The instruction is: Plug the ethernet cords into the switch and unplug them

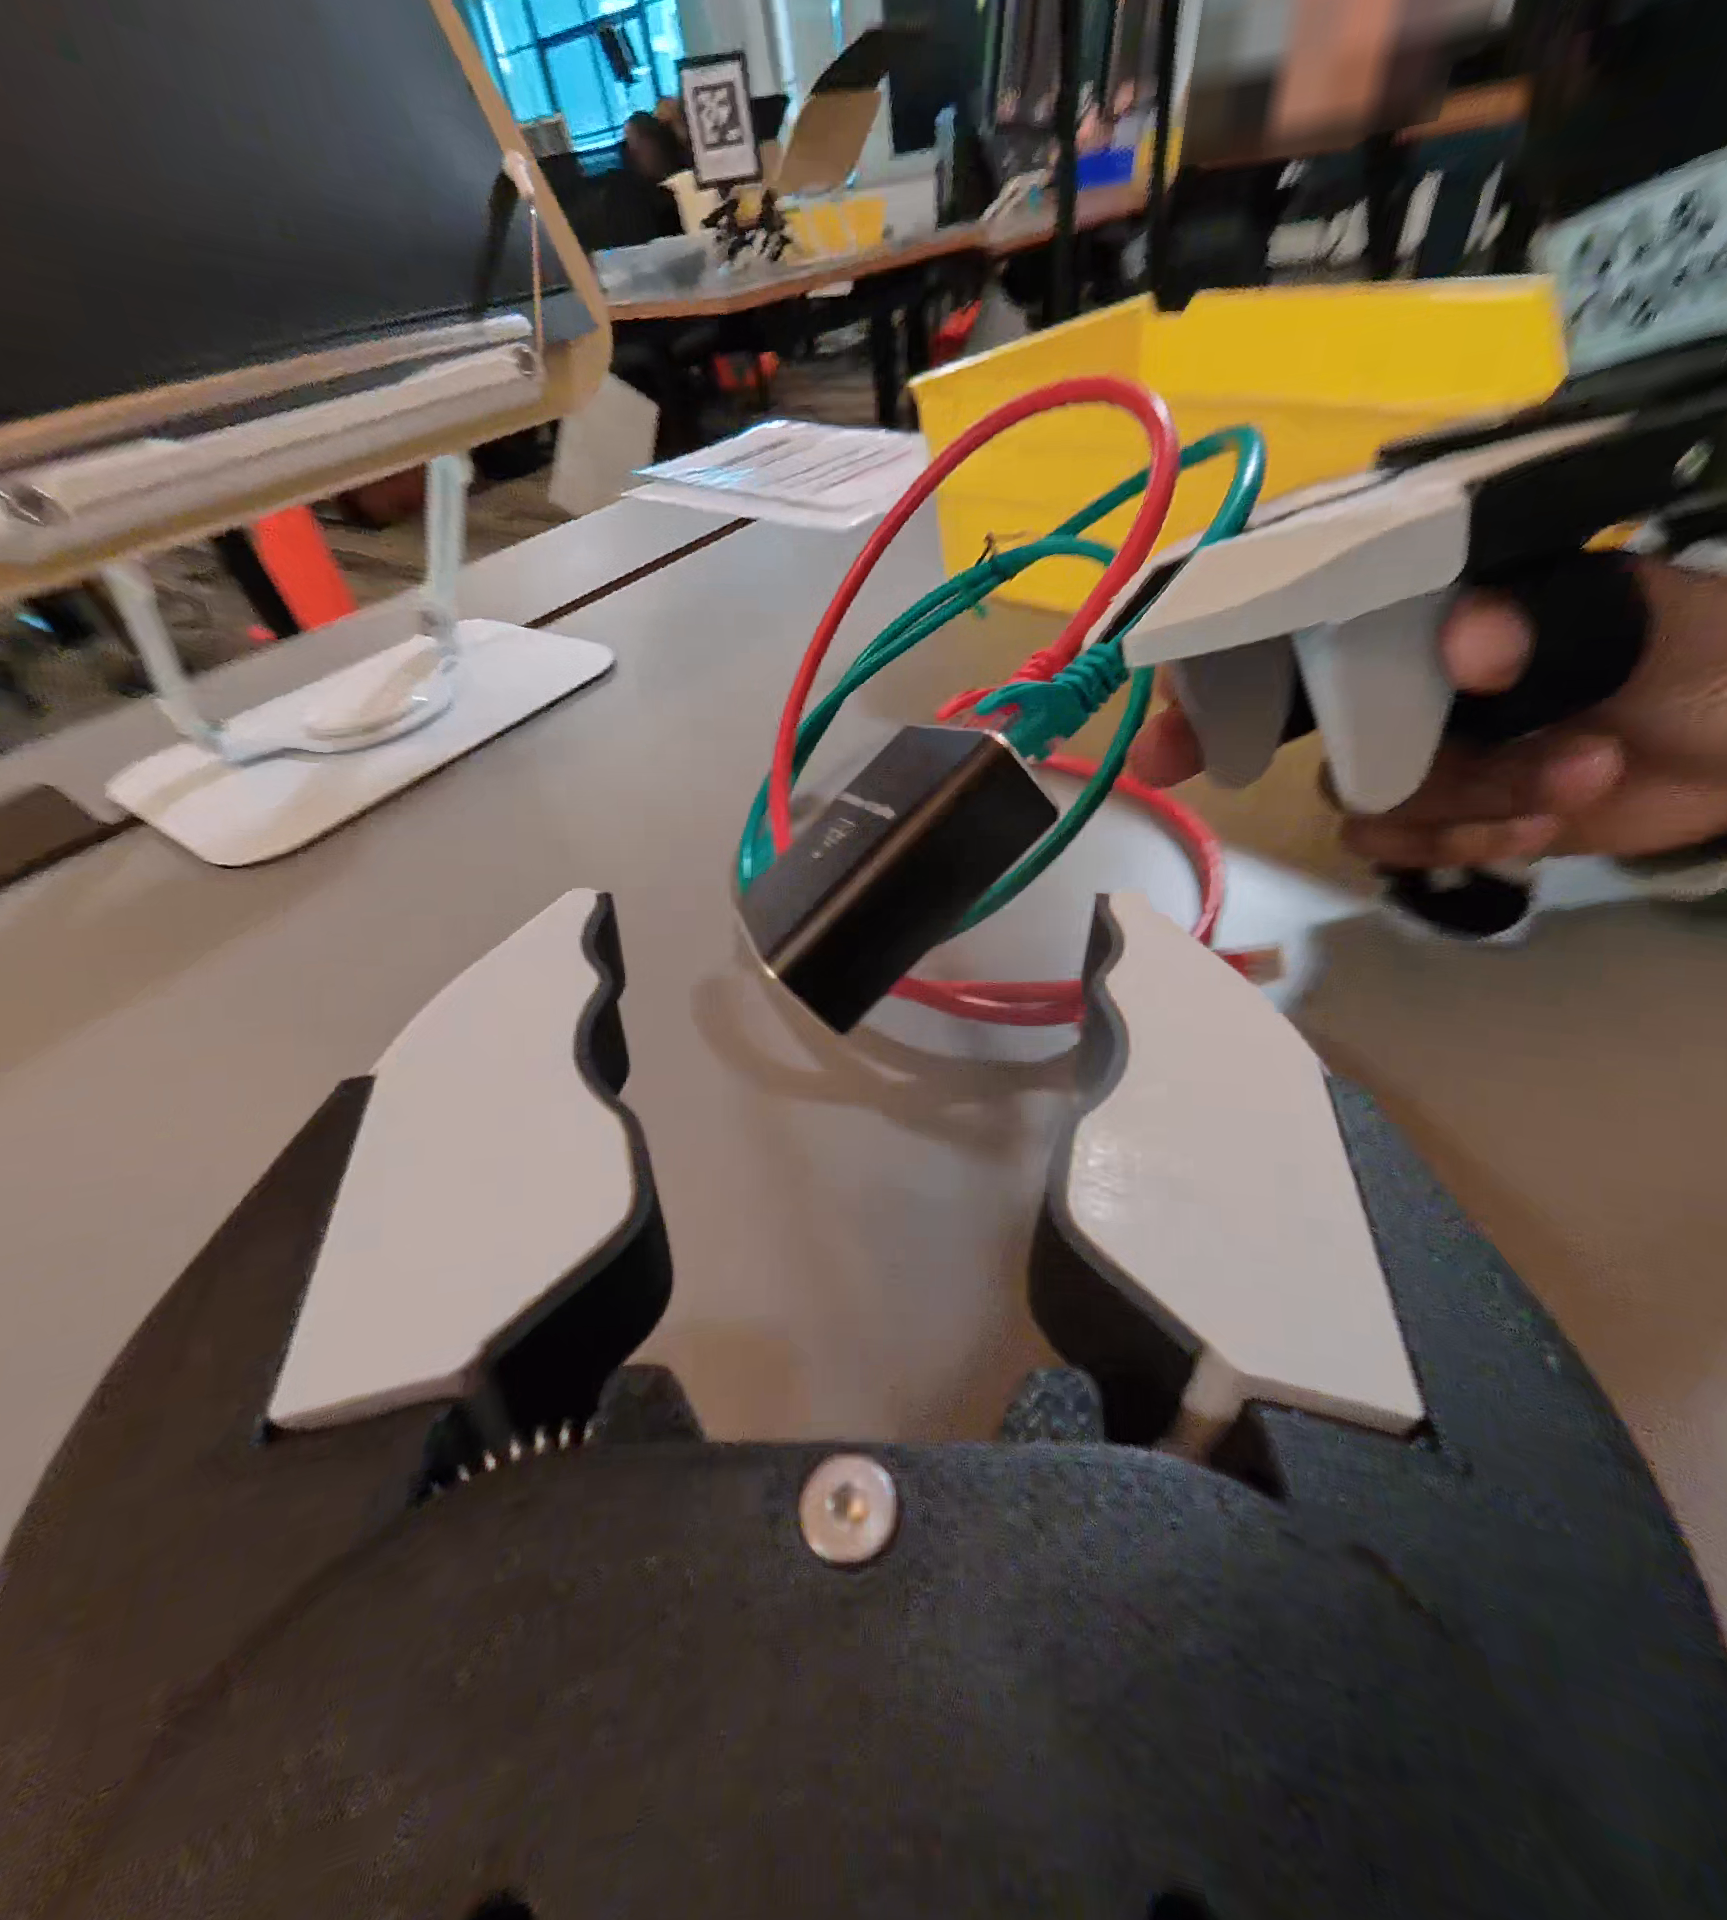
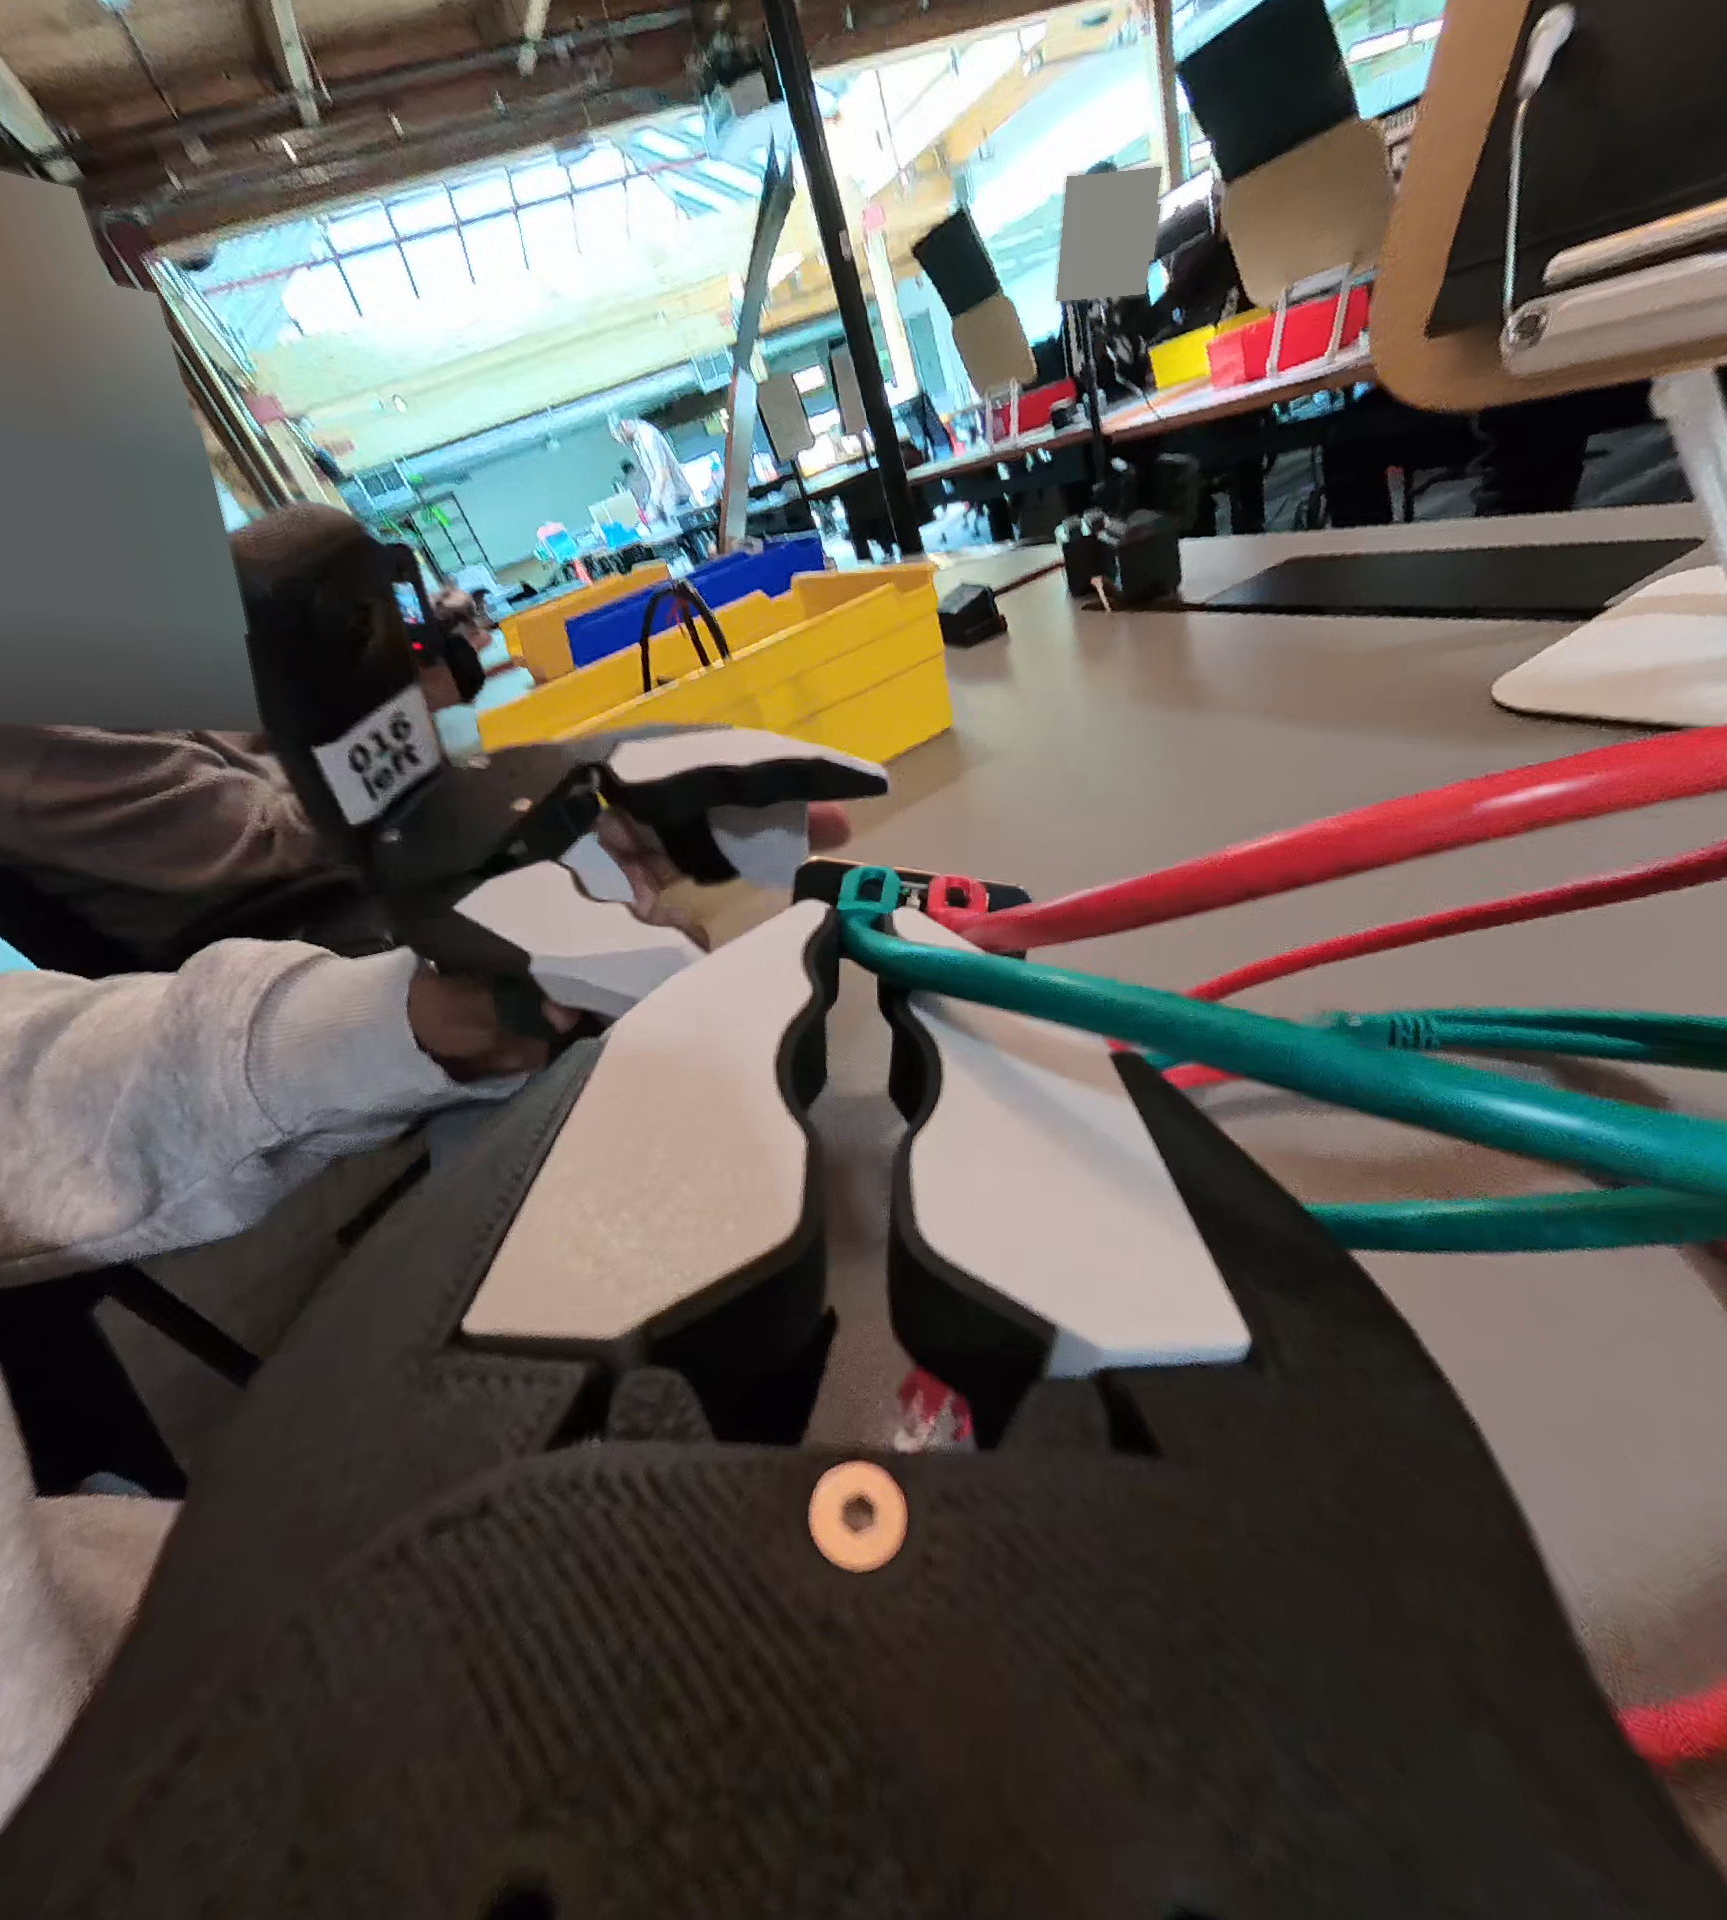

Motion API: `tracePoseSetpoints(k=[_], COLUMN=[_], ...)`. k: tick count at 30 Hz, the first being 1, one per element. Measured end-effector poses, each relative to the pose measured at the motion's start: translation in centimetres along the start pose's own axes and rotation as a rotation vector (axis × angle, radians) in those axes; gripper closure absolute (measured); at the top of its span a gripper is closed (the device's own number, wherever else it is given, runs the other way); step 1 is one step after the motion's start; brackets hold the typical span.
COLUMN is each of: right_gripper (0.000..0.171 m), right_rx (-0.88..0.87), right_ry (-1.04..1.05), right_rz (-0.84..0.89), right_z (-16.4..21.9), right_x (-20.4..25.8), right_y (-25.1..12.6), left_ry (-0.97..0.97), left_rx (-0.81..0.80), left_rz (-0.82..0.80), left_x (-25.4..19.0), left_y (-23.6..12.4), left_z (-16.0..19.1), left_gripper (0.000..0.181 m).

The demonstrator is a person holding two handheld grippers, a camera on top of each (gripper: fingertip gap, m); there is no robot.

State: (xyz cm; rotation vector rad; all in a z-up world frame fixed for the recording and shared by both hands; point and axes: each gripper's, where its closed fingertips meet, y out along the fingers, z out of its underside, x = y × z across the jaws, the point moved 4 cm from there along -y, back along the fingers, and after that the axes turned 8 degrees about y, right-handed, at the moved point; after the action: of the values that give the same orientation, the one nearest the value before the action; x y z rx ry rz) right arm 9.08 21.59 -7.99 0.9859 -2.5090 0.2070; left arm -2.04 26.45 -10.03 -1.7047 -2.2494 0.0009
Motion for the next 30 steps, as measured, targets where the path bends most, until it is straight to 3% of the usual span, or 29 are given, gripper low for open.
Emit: tracePoseSetpoints(k=[8, 11, 16, 30], right_gripper=[0.165, 0.165, 0.165, 0.165], right_rx=[-0.095, -0.082, -0.013, -0.01], right_ry=[0.062, 0.038, -0.088, -0.076], right_rz=[-0.111, -0.154, -0.04, -0.019], right_z=[-1.2, -1.1, 0.0, 0.9], right_x=[0.7, 1.4, 1.3, 1.9], right_y=[-0.7, -0.6, -0.1, 0.7], left_ry=[-0.617, -0.722, -0.722, -0.502], left_rx=[-0.121, -0.144, -0.129, -0.071], left_rz=[0.356, 0.448, 0.42, 0.213], left_x=[-1.0, -1.5, -2.0, -3.1], left_y=[0.6, 0.8, 1.3, 2.3], left_z=[-0.2, -0.3, -0.3, -0.8], left_gripper=[0.066, 0.059, 0.035, 0.034])
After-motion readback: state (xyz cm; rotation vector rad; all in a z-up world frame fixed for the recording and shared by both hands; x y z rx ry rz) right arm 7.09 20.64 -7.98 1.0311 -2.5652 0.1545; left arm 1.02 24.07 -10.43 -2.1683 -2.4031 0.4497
